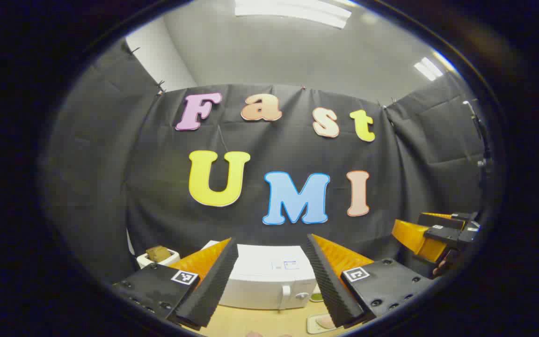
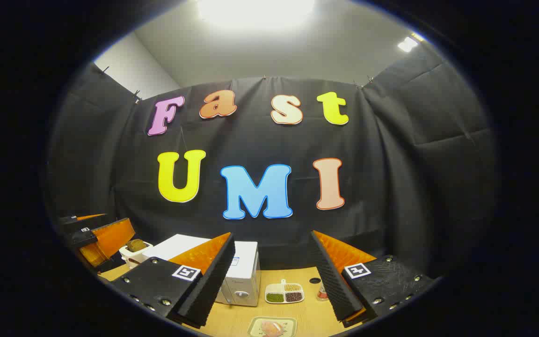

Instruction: Open the microwave oven with the left hand, put the food in, and close the microwave oven.

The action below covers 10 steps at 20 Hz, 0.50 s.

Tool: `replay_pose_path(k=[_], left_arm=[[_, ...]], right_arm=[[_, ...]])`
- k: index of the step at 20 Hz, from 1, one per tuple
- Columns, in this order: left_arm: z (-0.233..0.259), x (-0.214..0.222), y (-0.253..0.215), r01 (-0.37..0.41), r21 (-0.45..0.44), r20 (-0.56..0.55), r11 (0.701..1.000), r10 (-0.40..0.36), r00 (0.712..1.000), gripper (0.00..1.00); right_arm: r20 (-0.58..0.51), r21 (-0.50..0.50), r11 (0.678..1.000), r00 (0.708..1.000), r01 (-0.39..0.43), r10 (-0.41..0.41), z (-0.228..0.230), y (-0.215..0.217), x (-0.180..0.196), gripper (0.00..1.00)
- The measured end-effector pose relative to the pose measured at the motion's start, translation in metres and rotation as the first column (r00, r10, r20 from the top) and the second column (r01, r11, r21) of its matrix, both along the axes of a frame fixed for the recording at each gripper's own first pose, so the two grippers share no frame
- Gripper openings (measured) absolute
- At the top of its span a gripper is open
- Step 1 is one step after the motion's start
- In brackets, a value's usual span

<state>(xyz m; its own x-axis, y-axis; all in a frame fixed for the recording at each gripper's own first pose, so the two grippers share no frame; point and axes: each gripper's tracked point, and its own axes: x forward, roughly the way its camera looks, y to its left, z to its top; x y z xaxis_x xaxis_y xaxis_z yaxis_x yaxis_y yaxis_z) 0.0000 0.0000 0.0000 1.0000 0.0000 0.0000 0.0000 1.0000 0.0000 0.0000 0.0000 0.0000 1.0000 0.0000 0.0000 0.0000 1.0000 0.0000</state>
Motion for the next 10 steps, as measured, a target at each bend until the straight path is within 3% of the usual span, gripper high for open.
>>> replay_pose_path(k=[3,5,7,10], left_arm=[[0.001,0.007,0.014,-0.043,0.066,0.012,0.997,0.042,0.999,0.97],[0.003,0.005,0.009,-0.032,0.109,0.028,0.994,0.029,0.999,0.96],[0.004,0.004,-0.007,0.023,0.085,0.042,0.996,-0.027,0.999,0.96],[0.002,0.002,-0.010,0.042,0.068,0.060,0.997,-0.046,0.997,0.96]], right_arm=[[-0.003,-0.003,1.000,1.000,-0.003,0.003,-0.005,0.001,0.003,0.96],[-0.012,-0.004,1.000,1.000,-0.006,0.006,-0.008,0.002,0.004,0.96],[-0.019,-0.005,1.000,1.000,-0.003,0.003,-0.012,0.002,0.004,0.96],[-0.028,-0.004,1.000,1.000,0.005,-0.005,-0.016,0.000,0.003,0.96]])
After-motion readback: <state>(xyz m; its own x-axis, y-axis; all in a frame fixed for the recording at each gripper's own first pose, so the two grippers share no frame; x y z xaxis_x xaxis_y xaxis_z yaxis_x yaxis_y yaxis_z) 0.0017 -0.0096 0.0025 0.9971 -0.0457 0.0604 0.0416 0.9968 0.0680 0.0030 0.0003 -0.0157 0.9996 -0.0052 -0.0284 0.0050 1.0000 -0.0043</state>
